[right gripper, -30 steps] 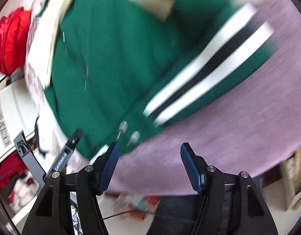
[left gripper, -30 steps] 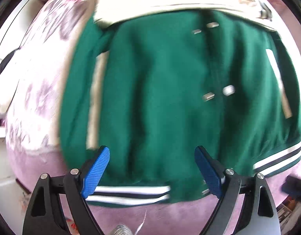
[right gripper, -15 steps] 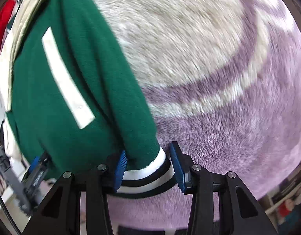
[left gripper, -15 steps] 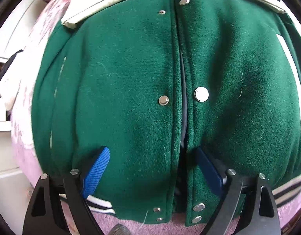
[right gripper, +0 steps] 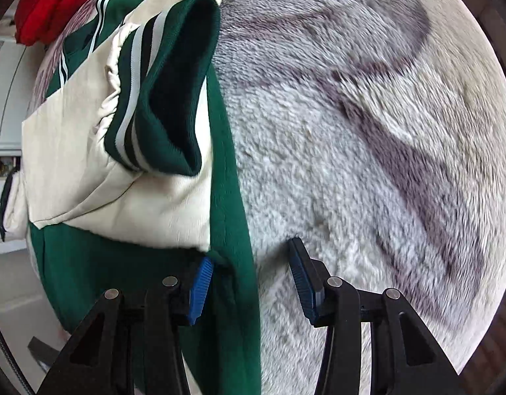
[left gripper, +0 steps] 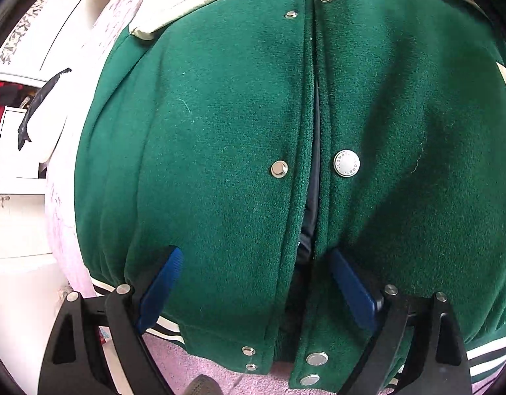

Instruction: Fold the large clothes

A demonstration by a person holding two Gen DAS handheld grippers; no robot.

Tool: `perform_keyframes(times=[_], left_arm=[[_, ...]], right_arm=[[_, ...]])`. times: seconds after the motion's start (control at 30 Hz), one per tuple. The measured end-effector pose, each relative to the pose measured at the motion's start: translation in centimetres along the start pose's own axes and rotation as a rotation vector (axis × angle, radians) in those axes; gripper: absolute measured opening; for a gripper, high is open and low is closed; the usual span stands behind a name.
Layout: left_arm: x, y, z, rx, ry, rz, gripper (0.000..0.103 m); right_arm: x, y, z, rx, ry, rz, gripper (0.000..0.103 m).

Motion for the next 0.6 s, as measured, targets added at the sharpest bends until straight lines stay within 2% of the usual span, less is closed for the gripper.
perform_keyframes(times=[0.07, 0.2, 0.27, 0.37, 0.43, 0.53, 0.6], left_arm=[[0.4, -0.6, -0.4, 0.01, 0.002, 0.004, 0.094], [0.3, -1.2, 0.5, 0.029, 0.004, 0.025, 0.094], [1.4, -1.2, 1.4, 0.045, 0.011, 0.018, 0.094], [4.5, -1.6, 1.7, 0.052, 0.029, -0.042, 0.094], [6.5, -2.1, 0.9, 0.035, 0.045, -0.089, 0.094], [9.5, -3.6, -1.2, -0.01, 0.046, -0.136, 0.094], [11.1, -4.9, -4.0, -0.059, 0.029, -0.145, 0.094]], right_arm=[[-0.2, 0.8, -0.5, -0.02, -0.037, -0.029, 0.04], [0.7, 1.3, -0.2, -0.03, -0.088, -0.043, 0.039], [1.5, -1.9, -1.1, -0.01, -0.089, 0.009, 0.039], [4.0, -6.7, -2.2, 0.025, -0.007, 0.074, 0.046], [5.8, -10.0, -3.4, 0.044, 0.009, 0.102, 0.062], [8.4, -15.3, -6.5, 0.033, -0.002, 0.129, 0.063], [9.7, -18.4, -9.2, 0.005, -0.028, 0.136, 0.064]])
Point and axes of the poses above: each gripper's, at about its wrist camera, not at the fingertips, and x roughly against the way its jaws point, z to its left, y to its top, the point moved 9 cm from there along -x, roughly the way its jaws point, and after that the axes turned 11 degrees about z, right-handed, at the moved point
